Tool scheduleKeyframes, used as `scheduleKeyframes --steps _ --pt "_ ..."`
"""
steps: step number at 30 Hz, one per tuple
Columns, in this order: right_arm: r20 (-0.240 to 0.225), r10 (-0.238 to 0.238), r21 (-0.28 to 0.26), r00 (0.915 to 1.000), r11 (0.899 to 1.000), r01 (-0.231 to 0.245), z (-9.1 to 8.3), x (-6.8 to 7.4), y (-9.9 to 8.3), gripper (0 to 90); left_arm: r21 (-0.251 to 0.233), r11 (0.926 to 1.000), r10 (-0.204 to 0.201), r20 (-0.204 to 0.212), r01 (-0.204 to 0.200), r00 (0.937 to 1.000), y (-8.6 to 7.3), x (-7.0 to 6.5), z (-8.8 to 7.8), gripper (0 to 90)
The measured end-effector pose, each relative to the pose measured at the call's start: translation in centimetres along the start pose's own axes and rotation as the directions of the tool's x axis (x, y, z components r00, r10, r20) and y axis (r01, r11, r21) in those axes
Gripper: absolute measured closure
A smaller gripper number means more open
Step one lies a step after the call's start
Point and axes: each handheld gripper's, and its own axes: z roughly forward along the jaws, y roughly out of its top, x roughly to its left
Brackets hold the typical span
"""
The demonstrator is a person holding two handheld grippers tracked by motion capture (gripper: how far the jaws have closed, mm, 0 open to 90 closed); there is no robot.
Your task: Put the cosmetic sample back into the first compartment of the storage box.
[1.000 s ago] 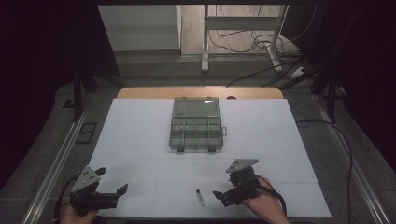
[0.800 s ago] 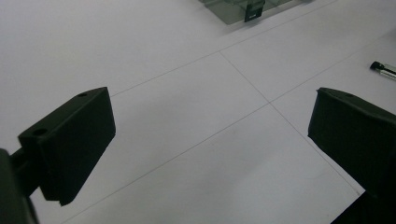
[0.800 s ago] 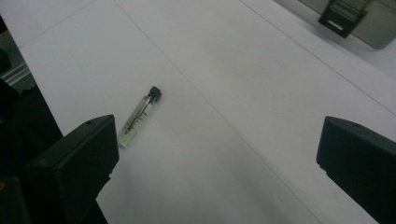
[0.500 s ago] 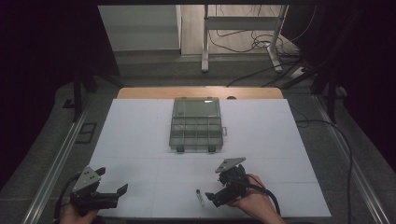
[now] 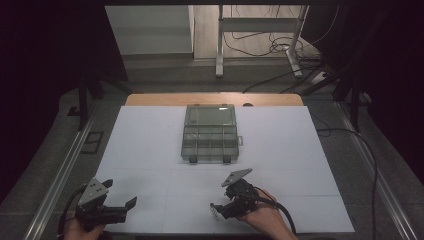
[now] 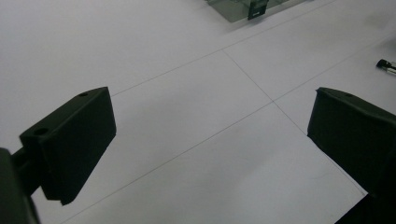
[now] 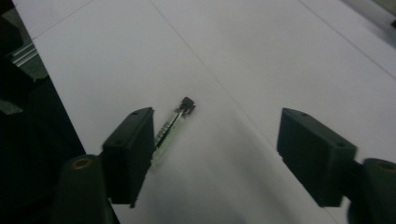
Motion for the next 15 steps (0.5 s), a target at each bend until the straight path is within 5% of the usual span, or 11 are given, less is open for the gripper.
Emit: scheduleKeyframes --steps 15 --pt "-0.062 -0.064 0.052 0.9960 0.996 0.068 2.0 1.7 0.7 64.4 0.002 1.0000 0.000 -0.007 0.000 1.0000 0.0 0.0 0.0 1.7"
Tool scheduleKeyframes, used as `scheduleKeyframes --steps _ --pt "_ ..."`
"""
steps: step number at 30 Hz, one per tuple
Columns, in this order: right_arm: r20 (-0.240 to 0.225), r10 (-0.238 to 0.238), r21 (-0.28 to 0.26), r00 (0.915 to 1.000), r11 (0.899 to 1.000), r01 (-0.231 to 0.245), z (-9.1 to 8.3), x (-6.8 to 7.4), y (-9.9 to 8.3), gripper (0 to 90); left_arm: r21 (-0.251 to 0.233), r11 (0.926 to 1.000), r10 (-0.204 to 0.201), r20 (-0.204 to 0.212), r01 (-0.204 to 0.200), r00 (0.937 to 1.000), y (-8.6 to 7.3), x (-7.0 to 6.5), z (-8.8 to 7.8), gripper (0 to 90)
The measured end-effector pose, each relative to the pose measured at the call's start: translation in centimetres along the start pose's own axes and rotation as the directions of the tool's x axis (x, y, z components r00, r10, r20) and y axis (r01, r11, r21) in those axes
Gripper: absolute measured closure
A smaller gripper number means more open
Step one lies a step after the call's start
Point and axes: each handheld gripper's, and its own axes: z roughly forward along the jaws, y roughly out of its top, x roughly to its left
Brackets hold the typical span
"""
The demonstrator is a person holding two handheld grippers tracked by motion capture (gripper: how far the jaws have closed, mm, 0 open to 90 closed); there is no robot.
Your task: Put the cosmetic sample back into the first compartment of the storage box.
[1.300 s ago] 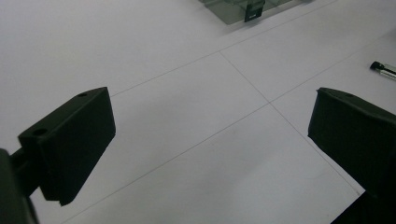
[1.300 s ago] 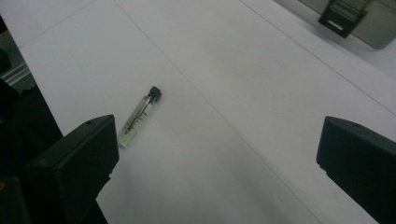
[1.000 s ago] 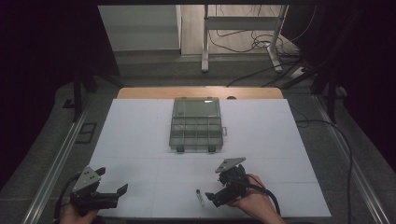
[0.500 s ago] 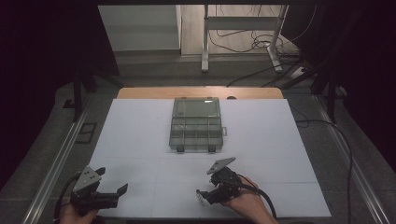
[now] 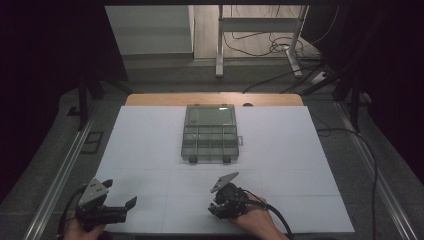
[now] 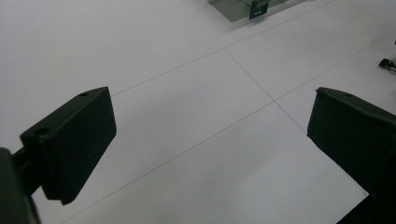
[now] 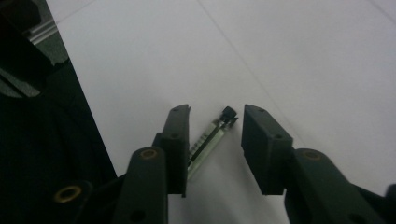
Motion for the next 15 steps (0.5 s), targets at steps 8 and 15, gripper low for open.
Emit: scheduleKeyframes --steps 8,15 --pt "0.023 -0.036 0.049 0.9991 0.998 0.035 0.85 0.47 -0.40 73.2 0.004 0.9999 0.010 -0.004 -0.010 0.9999 0.02 -0.08 0.00 1.7" --pt "0.058 -0.072 0.048 0.9957 0.996 0.069 0.79 0.69 -0.54 80.6 0.004 0.9999 0.013 -0.007 -0.013 0.9999 0.02 -0.11 0.01 1.8"
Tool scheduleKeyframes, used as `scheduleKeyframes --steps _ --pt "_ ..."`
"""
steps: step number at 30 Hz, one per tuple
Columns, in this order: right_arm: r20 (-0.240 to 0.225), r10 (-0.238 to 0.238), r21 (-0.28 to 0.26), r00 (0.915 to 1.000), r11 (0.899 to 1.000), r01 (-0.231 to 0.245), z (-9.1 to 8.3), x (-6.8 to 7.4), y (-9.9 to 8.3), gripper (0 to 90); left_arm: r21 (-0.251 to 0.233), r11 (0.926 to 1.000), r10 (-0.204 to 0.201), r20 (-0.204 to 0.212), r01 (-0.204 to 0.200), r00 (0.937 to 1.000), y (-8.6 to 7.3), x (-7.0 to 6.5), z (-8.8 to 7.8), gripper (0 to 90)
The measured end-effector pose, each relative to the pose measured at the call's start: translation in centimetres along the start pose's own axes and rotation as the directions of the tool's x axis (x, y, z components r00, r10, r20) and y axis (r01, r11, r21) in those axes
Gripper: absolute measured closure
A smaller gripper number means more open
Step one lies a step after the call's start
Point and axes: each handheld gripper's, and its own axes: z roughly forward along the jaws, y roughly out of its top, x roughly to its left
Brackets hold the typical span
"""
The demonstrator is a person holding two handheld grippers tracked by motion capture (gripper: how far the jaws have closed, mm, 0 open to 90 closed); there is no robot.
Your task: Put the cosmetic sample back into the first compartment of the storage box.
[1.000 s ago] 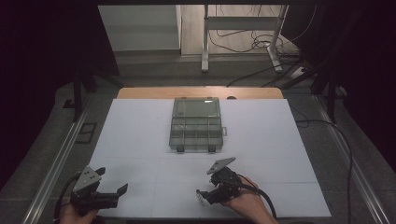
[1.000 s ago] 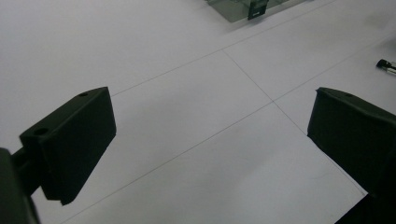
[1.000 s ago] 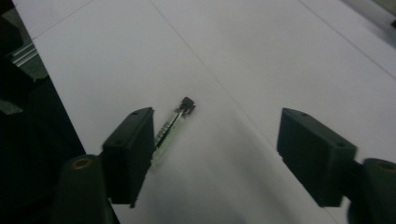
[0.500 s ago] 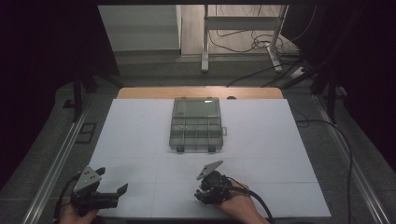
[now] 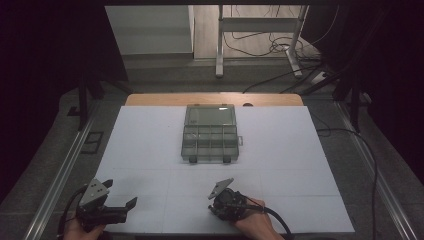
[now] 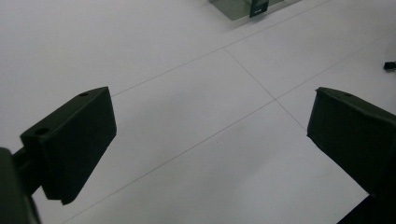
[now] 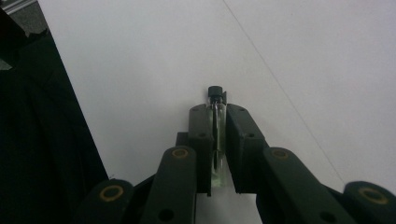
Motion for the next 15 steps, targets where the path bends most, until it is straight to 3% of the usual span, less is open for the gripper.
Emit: scheduleKeyframes --steps 15 --pt "-0.030 0.045 -0.122 0.9986 0.991 -0.048 -1.8 -1.5 0.3 80.7 0.005 1.0000 0.003 0.001 -0.003 1.0000 0.0 -0.1 0.1 2.0"
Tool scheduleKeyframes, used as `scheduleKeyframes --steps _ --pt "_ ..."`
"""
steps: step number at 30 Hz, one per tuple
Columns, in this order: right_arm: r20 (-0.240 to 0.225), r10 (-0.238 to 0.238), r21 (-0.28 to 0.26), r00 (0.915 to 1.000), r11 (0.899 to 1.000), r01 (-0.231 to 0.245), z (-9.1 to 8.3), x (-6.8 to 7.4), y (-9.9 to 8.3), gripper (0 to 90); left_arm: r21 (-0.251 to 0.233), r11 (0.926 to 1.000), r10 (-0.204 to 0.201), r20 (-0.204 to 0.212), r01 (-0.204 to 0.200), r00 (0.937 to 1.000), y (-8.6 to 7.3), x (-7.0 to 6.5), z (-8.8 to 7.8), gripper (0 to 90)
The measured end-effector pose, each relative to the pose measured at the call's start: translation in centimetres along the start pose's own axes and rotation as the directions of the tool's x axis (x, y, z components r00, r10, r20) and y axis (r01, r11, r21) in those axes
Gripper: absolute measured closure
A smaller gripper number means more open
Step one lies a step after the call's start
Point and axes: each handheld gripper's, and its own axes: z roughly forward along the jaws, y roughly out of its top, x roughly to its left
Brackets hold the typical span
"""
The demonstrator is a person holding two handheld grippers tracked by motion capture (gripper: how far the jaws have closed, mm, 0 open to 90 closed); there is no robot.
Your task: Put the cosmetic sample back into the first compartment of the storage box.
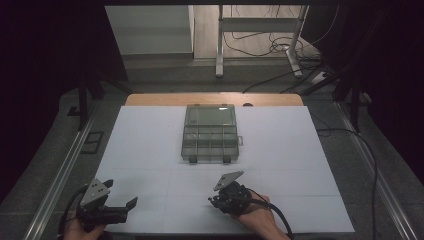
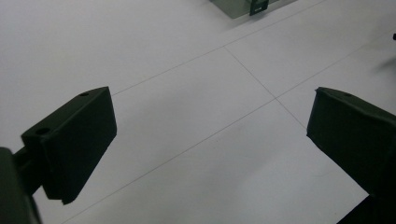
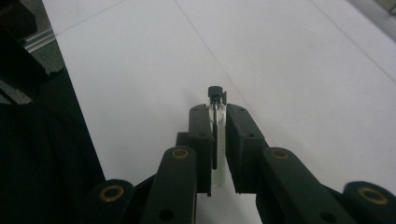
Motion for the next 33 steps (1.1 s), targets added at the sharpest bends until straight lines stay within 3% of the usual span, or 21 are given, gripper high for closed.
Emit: scheduleKeyframes --steps 15,27,33 --pt "-0.005 0.059 -0.068 0.9982 0.996 -0.059 -1.1 -2.0 1.0 80.6 0.001 1.0000 -0.009 0.001 0.009 1.0000 0.0 0.1 0.0 2.1" --pt "0.011 0.058 -0.092 0.9982 0.994 -0.057 -1.0 -3.0 1.9 80.6 -0.006 1.0000 -0.003 0.005 0.003 1.0000 0.0 0.1 -0.1 2.3" --pt "0.019 0.063 -0.096 0.9978 0.993 -0.061 -0.9 -3.4 2.3 80.6 -0.009 1.0000 0.002 0.032 -0.002 0.9995 0.0 0.1 -0.1 3.3"
